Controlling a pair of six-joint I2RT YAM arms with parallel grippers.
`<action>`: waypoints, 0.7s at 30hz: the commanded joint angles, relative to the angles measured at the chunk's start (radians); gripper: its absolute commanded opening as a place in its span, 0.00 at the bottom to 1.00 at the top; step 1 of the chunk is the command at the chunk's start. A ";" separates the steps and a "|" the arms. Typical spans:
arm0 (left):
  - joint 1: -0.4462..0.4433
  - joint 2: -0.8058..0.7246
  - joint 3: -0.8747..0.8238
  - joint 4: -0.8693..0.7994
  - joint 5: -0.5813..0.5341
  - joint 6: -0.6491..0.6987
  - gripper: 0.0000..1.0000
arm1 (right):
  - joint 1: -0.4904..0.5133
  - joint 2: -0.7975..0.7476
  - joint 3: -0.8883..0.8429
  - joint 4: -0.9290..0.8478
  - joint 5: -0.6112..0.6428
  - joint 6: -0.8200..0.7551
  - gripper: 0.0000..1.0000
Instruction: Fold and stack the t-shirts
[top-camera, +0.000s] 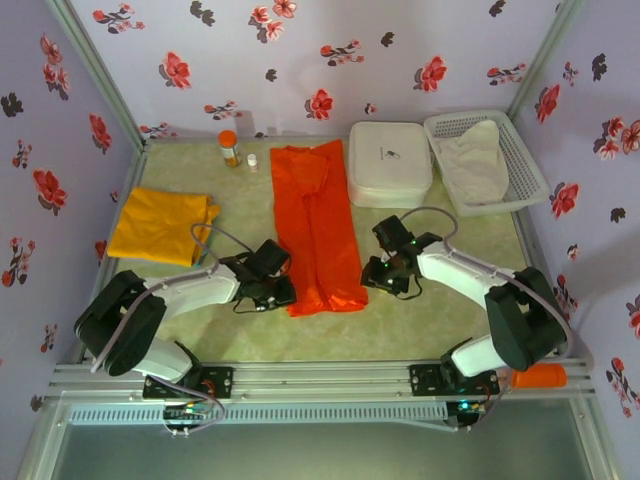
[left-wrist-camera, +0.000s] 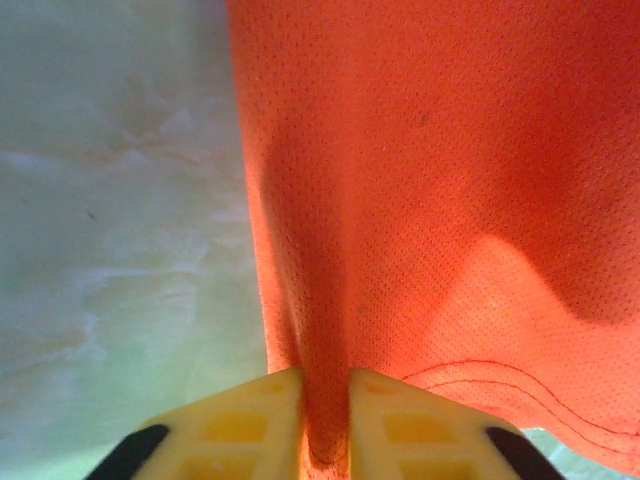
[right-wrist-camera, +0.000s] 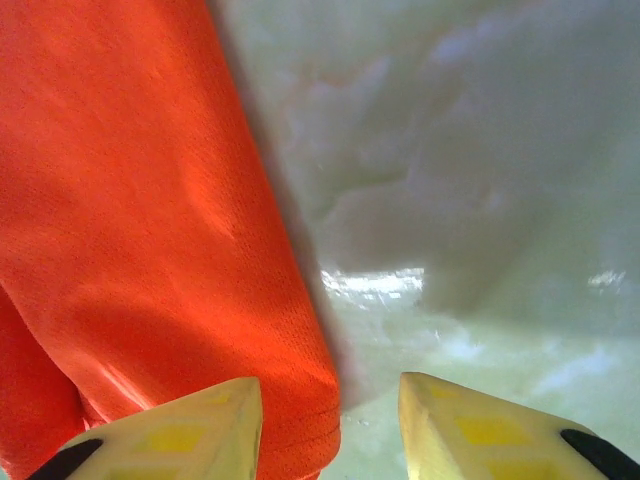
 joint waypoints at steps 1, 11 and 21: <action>-0.025 -0.003 -0.024 -0.019 -0.028 -0.036 0.11 | 0.001 -0.027 -0.045 0.056 -0.086 0.062 0.40; -0.035 -0.110 -0.062 -0.090 -0.083 -0.050 0.16 | 0.007 -0.049 -0.157 0.190 -0.201 0.144 0.48; -0.034 -0.046 -0.056 -0.048 -0.060 -0.047 0.26 | 0.087 -0.020 -0.167 0.253 -0.197 0.186 0.47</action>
